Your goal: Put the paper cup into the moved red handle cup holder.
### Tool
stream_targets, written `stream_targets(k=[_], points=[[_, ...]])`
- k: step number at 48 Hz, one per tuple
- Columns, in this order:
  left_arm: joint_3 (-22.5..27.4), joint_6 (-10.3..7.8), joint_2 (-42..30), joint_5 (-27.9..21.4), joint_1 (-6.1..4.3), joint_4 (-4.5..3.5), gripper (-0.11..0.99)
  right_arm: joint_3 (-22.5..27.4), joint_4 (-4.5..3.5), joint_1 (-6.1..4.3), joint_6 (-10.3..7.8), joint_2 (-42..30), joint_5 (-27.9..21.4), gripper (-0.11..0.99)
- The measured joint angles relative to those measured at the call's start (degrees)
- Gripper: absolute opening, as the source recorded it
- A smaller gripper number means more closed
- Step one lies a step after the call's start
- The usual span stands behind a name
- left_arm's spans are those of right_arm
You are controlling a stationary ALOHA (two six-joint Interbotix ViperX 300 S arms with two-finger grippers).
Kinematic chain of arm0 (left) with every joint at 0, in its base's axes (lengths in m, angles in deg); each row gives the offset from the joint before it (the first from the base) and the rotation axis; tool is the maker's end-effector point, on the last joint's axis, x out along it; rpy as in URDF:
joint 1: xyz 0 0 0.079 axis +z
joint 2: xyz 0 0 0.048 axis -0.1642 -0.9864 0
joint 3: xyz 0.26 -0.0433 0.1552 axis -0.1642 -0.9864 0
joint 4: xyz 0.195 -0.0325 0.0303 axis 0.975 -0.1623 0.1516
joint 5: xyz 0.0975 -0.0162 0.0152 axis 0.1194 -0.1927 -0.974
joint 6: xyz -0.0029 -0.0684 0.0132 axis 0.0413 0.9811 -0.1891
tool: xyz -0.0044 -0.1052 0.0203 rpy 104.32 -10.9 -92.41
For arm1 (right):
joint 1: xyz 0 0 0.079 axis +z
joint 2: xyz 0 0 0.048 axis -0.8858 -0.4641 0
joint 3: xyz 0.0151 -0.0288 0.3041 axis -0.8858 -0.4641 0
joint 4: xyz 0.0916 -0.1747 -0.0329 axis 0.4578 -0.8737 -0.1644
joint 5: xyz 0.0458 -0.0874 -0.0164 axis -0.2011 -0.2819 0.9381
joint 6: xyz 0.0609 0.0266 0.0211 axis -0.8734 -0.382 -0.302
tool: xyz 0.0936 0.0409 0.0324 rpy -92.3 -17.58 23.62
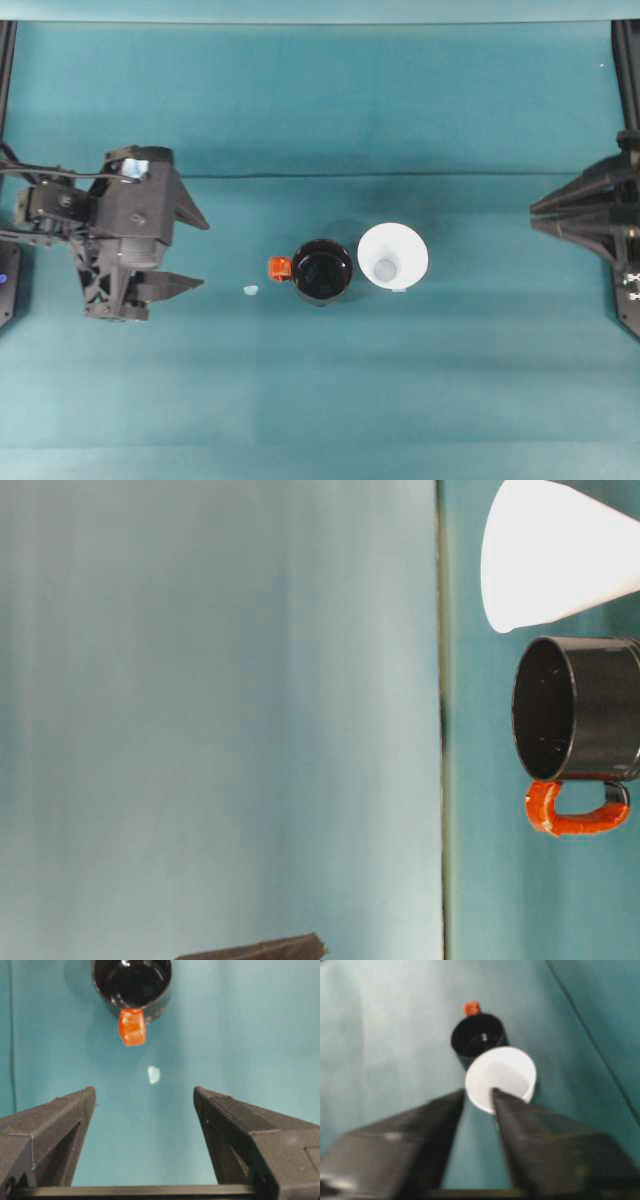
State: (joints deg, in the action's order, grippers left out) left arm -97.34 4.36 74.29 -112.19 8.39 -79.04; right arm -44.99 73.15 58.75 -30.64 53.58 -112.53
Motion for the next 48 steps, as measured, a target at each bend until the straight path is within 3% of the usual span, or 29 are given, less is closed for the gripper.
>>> stream_targets(k=[9,13,22,37,48], points=[[-0.3,-0.09,0.3,0.0,0.09,0.0,0.88,4.6,-0.09,-0.88,0.0,-2.5,-5.5,0.79],[-0.3,0.09,0.4,0.0,0.09,0.0,0.88,6.6,-0.09,-1.23,0.0,-4.2,-8.6,0.94],[-0.4,0.09,0.3,0.0,0.0,0.09,0.88,10.4,-0.09,-2.99,0.0,-10.4,-14.9,0.94],[-0.4,0.18,0.4,-0.1,0.0,0.0,0.88,16.4,-0.18,-7.21,-0.09,-23.5,-17.3,0.94],[-0.4,0.18,0.3,-0.1,0.0,0.0,0.88,21.0,-0.18,-7.56,-0.09,-33.9,-19.9,0.94]])
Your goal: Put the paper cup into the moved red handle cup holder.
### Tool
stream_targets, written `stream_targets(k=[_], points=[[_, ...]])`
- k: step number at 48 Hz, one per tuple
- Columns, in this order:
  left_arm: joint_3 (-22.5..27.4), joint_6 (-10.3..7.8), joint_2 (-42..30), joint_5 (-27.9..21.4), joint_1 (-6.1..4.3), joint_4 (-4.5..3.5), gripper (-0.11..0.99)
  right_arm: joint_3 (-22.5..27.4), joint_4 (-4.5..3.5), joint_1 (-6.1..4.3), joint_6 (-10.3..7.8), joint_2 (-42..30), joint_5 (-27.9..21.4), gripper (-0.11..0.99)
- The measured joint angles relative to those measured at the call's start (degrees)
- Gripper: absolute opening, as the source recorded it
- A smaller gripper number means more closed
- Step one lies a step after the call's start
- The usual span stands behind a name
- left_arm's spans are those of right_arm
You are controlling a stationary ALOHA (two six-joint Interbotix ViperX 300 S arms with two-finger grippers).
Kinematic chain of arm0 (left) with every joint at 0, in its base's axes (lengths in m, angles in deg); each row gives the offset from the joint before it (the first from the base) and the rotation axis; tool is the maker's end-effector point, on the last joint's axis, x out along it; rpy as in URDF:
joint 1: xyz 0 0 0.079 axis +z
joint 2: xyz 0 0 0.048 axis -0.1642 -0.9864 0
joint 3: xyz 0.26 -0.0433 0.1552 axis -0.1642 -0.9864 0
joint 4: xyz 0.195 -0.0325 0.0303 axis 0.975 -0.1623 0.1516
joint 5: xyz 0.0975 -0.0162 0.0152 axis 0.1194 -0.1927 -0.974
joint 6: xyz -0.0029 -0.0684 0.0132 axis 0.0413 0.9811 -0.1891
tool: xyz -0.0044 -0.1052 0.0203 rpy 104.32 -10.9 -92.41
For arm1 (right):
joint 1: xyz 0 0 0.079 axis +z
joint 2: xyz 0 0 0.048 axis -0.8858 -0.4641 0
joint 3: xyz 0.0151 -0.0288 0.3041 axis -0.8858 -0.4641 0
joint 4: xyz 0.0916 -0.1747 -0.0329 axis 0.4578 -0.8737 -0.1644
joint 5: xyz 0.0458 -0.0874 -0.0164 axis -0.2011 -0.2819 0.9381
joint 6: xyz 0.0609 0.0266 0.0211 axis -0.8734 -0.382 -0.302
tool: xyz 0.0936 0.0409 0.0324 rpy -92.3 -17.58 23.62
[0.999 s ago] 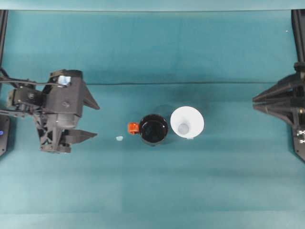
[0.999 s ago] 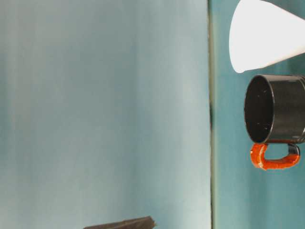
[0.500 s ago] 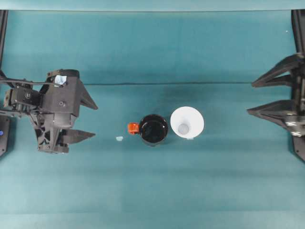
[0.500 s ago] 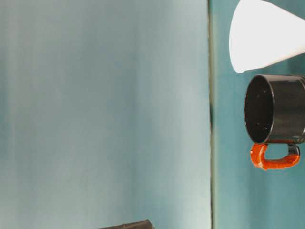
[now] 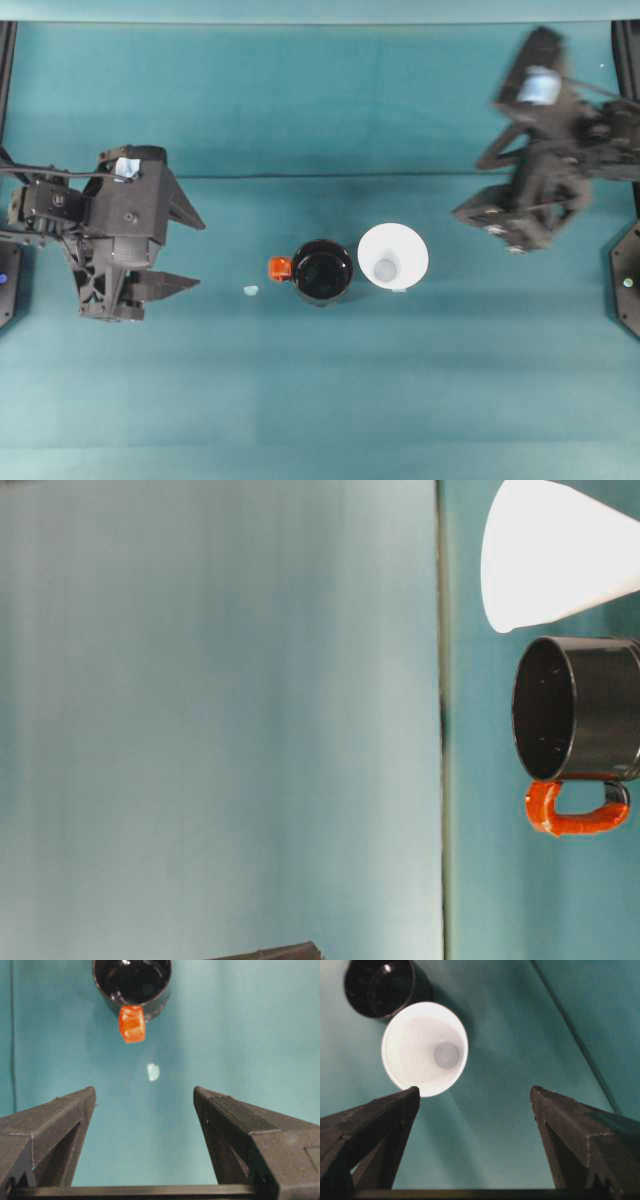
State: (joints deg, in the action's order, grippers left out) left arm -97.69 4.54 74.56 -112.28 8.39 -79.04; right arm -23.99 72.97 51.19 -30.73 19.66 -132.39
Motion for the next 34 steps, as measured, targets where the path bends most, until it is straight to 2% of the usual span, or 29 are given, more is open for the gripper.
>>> stream_targets(k=[9,22,34], points=[[0.0,0.26,0.0,0.0,0.0,0.0,0.88,2.2,0.0,-0.09,0.0,-7.5,-0.1,0.94],[0.0,0.18,0.0,0.0,0.0,0.0,0.88,2.8,0.09,-0.09,0.0,-14.4,0.9,0.93],[0.0,0.26,0.1,0.0,0.09,0.0,0.88,2.8,1.23,-0.09,0.0,-19.4,5.2,0.93]])
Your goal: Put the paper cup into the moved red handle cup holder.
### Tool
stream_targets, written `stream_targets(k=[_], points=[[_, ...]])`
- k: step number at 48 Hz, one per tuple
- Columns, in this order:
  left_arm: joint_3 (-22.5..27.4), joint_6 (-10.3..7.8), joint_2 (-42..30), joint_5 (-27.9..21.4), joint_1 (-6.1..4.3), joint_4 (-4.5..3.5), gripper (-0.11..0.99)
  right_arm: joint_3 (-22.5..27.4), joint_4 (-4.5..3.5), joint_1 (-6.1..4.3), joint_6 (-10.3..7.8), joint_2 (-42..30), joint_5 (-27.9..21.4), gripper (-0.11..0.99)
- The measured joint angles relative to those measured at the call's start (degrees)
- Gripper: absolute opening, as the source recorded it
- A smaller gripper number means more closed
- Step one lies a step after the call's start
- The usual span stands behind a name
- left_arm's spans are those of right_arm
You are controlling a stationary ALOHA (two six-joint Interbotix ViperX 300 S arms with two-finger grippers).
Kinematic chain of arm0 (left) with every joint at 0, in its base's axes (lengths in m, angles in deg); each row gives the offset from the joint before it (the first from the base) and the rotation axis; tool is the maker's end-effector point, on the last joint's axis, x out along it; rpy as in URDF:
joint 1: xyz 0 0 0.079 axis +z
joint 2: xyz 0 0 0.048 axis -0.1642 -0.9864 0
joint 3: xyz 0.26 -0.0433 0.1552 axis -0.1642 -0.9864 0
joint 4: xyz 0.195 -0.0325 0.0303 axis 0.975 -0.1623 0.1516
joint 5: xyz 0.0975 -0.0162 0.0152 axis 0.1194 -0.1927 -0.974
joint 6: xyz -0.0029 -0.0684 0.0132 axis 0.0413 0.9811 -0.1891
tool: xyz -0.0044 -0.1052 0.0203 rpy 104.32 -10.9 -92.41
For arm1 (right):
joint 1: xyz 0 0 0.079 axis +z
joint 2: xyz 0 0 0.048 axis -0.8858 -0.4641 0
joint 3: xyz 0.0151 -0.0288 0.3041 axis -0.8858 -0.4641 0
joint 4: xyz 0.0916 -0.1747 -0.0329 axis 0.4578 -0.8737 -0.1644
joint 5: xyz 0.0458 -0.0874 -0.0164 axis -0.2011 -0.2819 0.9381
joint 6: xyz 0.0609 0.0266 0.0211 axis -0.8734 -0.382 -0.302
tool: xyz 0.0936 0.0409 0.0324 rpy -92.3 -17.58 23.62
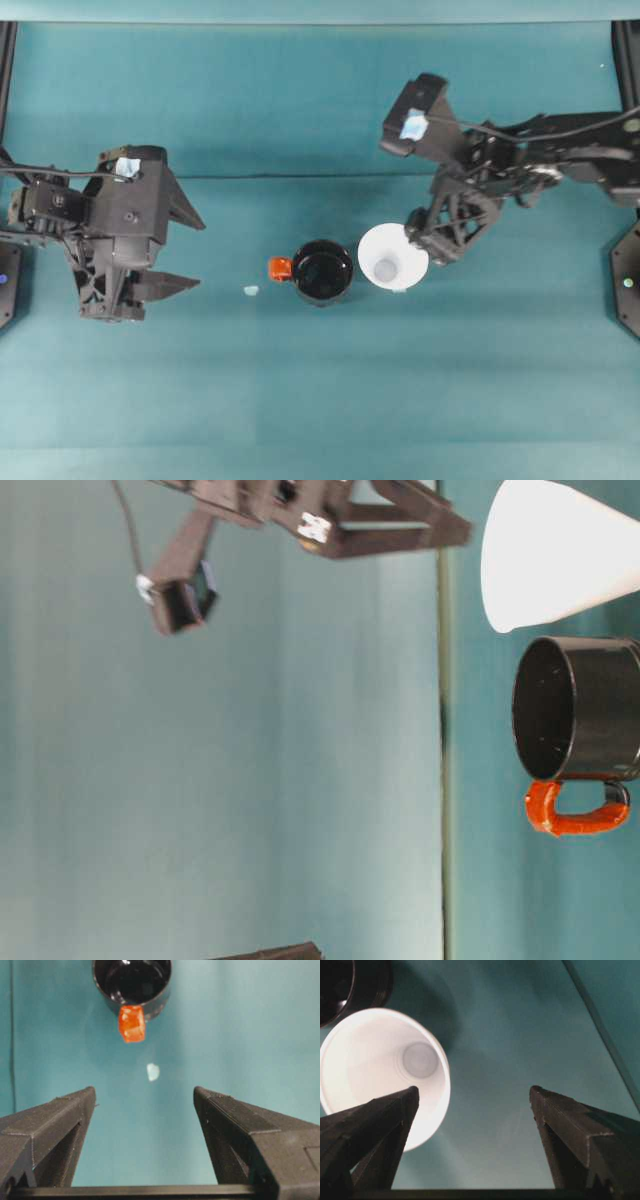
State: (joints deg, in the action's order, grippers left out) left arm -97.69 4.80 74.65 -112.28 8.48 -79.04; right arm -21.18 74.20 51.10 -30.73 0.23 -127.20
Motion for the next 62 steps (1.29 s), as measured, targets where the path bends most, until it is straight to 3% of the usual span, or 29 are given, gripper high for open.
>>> stream_targets(k=[16,31,35,45,51,62], points=[[0.0,0.18,-0.1,0.0,-0.09,0.09,0.88,0.0,0.35,0.97,0.0,-4.8,2.4,0.93],[0.0,0.09,-0.1,0.0,0.0,0.0,0.88,0.0,0.44,0.97,0.0,-6.8,3.3,0.9],[0.0,0.09,-0.2,0.0,-0.09,0.0,0.88,0.0,0.53,0.97,0.0,-6.9,3.4,0.79],[0.0,0.09,-0.2,0.0,-0.09,0.0,0.88,0.1,0.79,1.49,-0.09,-6.9,3.4,0.23],[0.0,0.18,-0.2,0.0,0.0,0.0,0.88,0.2,0.88,2.11,-0.09,-6.9,3.3,0.0],[0.0,0.18,-0.2,0.0,-0.09,0.0,0.88,1.1,2.55,2.64,-0.09,-6.9,3.2,-0.11]])
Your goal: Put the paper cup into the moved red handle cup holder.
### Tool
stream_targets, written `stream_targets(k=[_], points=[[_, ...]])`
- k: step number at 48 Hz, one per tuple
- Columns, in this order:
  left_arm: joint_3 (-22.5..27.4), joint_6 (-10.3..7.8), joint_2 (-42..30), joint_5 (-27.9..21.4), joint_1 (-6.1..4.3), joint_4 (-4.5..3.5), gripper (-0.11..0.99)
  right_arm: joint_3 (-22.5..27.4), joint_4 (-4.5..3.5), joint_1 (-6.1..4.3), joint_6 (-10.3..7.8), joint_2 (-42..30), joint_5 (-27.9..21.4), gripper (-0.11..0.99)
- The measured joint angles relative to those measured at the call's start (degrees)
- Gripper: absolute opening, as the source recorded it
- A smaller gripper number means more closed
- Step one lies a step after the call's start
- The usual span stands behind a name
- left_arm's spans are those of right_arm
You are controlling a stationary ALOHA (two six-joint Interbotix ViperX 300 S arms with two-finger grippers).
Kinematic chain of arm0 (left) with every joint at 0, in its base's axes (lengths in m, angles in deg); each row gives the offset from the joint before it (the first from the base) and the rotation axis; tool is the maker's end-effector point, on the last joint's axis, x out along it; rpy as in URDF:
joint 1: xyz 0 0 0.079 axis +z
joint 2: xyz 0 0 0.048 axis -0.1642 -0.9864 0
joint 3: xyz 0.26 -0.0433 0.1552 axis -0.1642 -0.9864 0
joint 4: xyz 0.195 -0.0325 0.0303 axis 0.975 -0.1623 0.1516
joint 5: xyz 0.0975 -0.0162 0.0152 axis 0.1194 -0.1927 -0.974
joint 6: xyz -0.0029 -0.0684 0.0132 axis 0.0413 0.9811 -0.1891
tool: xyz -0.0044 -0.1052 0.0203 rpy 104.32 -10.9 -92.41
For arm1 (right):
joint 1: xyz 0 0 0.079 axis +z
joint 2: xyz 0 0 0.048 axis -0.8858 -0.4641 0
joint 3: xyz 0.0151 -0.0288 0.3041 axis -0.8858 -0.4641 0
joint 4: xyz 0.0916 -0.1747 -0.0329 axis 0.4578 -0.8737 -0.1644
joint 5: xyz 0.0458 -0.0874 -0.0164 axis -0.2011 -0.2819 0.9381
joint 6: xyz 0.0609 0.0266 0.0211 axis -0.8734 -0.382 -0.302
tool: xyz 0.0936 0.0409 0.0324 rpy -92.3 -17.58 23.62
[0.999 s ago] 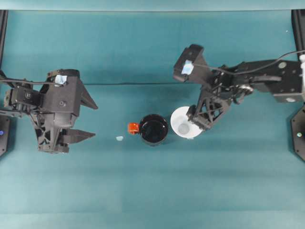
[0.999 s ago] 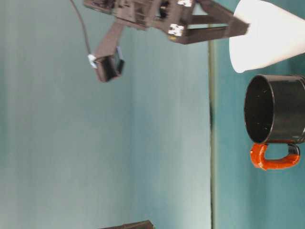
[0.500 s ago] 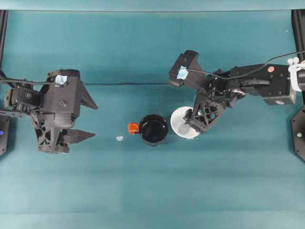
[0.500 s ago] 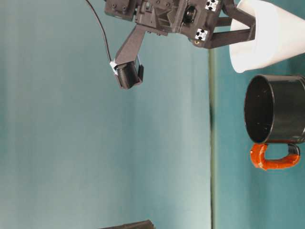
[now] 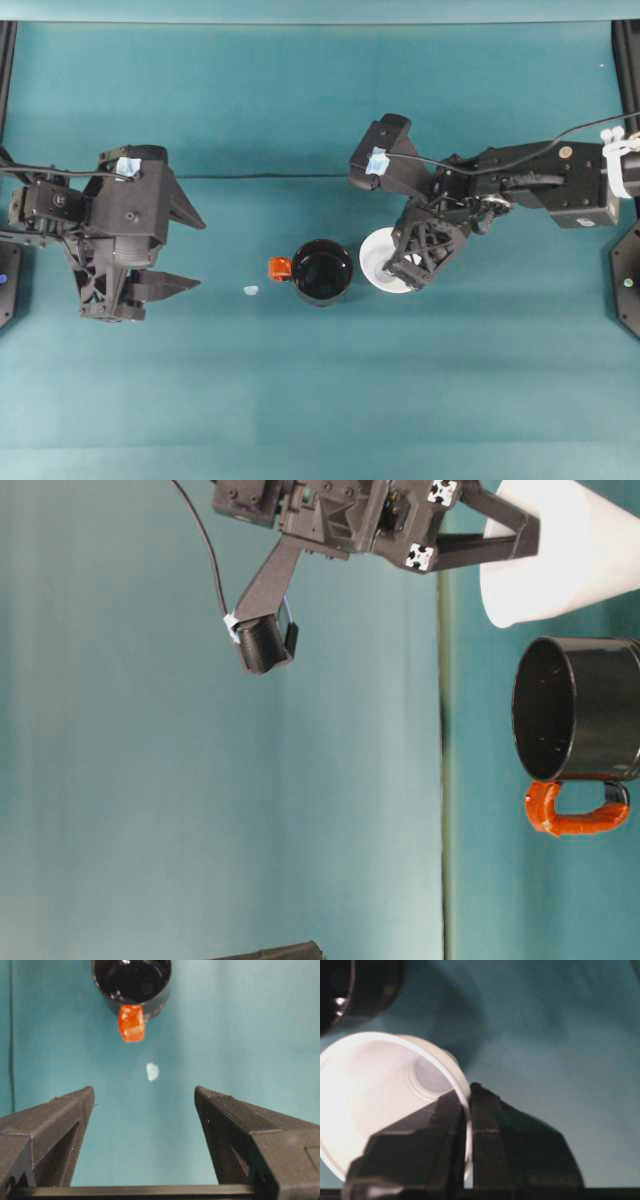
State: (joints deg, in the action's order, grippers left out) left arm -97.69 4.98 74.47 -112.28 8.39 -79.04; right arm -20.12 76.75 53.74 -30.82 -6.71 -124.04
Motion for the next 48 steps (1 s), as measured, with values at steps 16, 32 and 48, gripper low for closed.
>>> stream_targets(k=[16,32,48], points=[[0.0,0.0,0.0,0.0,0.0,0.0,0.88,2.2,1.23,0.0,0.0,-0.2,-4.6,-0.11],[0.1,0.09,0.0,0.0,0.09,0.09,0.88,11.2,0.7,-1.49,0.62,3.7,-19.8,-0.11],[0.0,0.09,0.0,0.0,0.0,0.0,0.88,20.7,0.7,-0.7,1.05,5.4,-28.7,-0.11]])
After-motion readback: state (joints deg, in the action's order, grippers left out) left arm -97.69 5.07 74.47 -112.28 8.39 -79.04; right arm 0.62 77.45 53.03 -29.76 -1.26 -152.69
